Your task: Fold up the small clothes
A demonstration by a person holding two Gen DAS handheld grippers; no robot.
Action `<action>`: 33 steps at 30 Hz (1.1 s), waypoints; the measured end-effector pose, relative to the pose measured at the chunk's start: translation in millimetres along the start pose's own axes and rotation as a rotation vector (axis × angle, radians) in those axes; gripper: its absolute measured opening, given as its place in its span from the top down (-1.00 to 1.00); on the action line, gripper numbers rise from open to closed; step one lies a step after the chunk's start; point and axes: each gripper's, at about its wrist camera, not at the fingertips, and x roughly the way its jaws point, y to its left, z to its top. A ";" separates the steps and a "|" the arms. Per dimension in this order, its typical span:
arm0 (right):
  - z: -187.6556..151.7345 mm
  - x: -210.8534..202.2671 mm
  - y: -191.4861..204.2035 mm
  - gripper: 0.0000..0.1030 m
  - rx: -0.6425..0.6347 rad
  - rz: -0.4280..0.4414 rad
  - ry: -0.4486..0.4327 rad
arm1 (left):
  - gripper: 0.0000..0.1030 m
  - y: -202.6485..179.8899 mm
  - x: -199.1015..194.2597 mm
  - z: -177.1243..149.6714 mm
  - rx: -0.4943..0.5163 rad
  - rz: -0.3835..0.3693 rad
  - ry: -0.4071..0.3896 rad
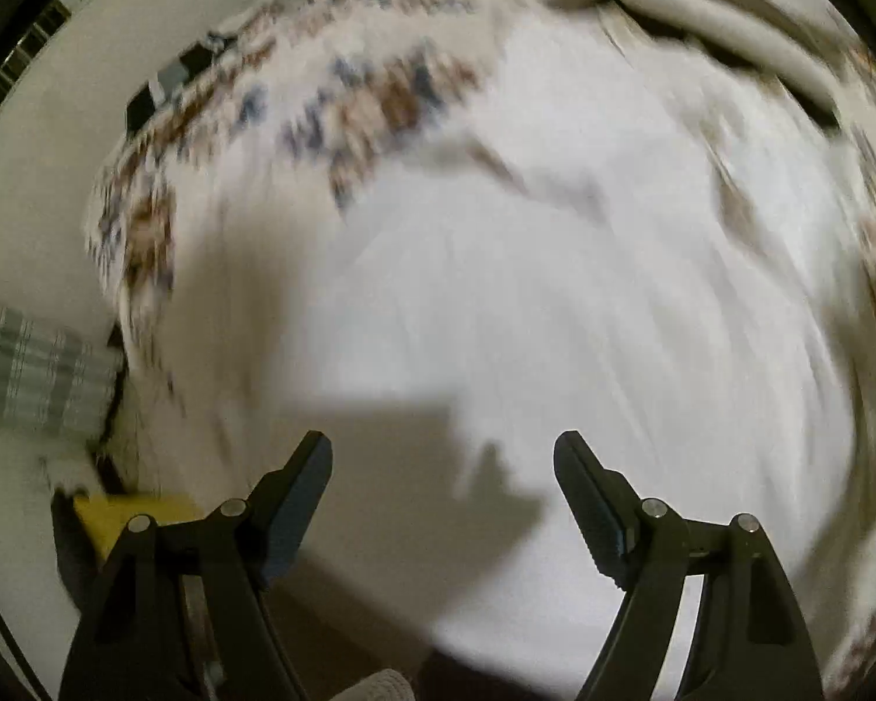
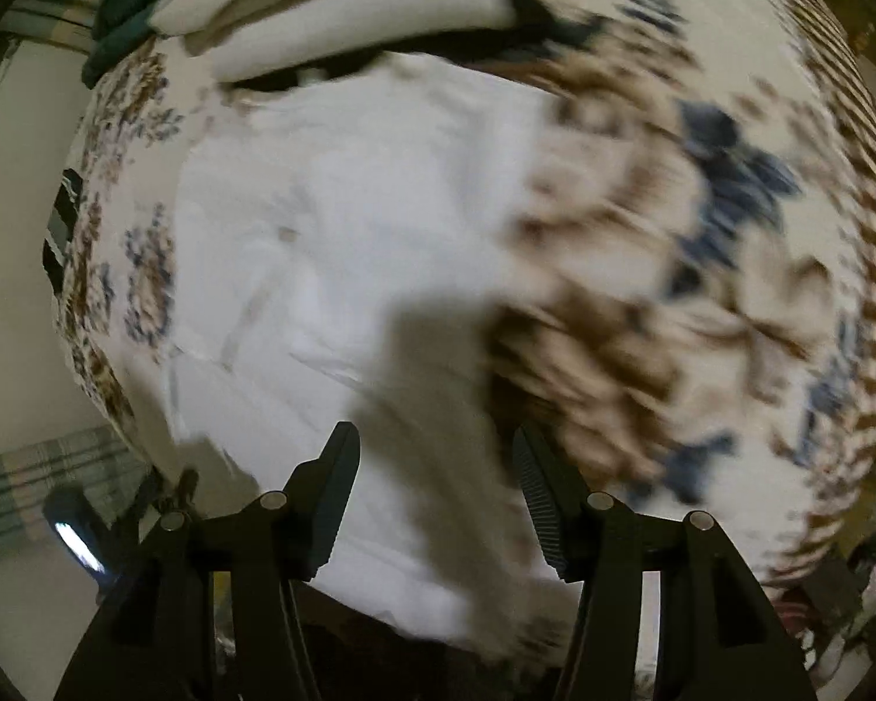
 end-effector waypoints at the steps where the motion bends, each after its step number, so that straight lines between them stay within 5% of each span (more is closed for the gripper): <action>1: 0.4 9.5 -12.0 -0.11 0.006 -0.007 0.019 | -0.50 -12.0 -3.2 -19.3 0.003 0.001 0.030; 8: 9.6 16.6 -66.0 -0.11 -0.068 -0.012 0.053 | -0.50 -126.2 -32.4 -147.5 0.102 -0.015 0.169; 11: 22.1 16.8 -74.6 -0.11 -0.112 -0.017 0.050 | -0.50 -176.8 -31.9 -177.7 0.180 -0.017 0.158; 15: 34.9 23.5 -81.0 -0.11 -0.173 -0.056 0.031 | -0.50 -221.7 -8.3 -188.6 0.273 0.086 0.086; 17: 38.8 32.3 -75.4 -0.11 -0.185 -0.064 0.022 | -0.49 -223.1 -1.6 -184.2 0.269 0.072 0.058; 19: 41.3 38.0 -75.2 -0.11 -0.190 -0.065 0.021 | 0.29 -220.9 -9.8 -179.7 0.259 0.020 0.008; 20: 42.1 41.0 -73.7 -0.11 -0.193 -0.059 0.023 | 0.93 -222.6 -14.6 -179.8 0.277 0.007 -0.007; 26: 61.9 57.2 -60.8 -0.11 -0.185 0.041 0.005 | 0.95 -203.3 -37.3 -179.0 0.291 0.029 -0.068; 33: 124.5 83.0 -60.0 -0.11 0.012 0.263 -0.012 | 0.96 -157.6 -70.8 -155.3 0.238 0.066 -0.098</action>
